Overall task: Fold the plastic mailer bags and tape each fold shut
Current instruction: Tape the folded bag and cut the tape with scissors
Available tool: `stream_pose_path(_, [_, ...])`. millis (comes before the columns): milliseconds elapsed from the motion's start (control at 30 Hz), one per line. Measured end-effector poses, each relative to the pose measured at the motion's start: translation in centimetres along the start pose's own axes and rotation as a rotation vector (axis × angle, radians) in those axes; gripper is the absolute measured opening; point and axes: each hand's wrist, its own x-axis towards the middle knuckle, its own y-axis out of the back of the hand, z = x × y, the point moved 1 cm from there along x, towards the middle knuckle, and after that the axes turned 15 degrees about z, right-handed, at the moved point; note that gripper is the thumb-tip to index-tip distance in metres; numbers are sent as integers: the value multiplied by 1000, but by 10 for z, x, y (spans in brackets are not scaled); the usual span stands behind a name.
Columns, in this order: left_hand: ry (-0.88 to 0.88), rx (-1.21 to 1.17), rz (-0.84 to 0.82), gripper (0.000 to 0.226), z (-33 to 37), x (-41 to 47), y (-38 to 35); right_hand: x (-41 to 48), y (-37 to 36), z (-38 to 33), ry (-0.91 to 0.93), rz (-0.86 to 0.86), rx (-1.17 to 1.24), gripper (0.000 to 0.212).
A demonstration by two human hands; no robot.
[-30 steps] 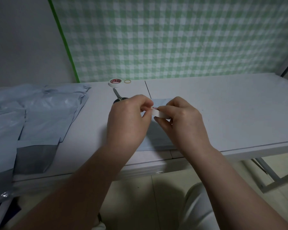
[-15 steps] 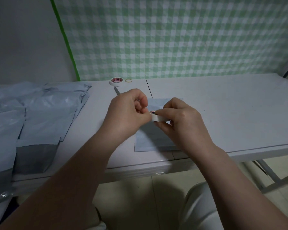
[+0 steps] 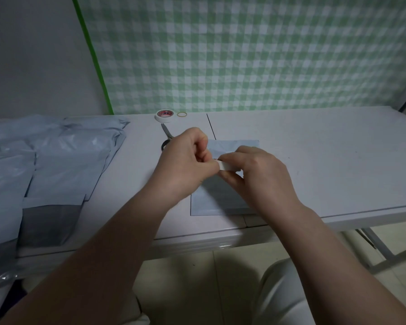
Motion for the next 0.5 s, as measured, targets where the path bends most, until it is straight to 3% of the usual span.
stream_pose_path(167, [86,-83,125,18,-5,3,9,1,1,9,-72,23,-6,24])
stream_pose_path(300, [-76,141,89,6,-2,-1,6,1,0,9,-84,46,0,16])
stream_pose_path(500, [-209,290,173,7,-1,-3,0,2,1,4,-82,37,-40,18])
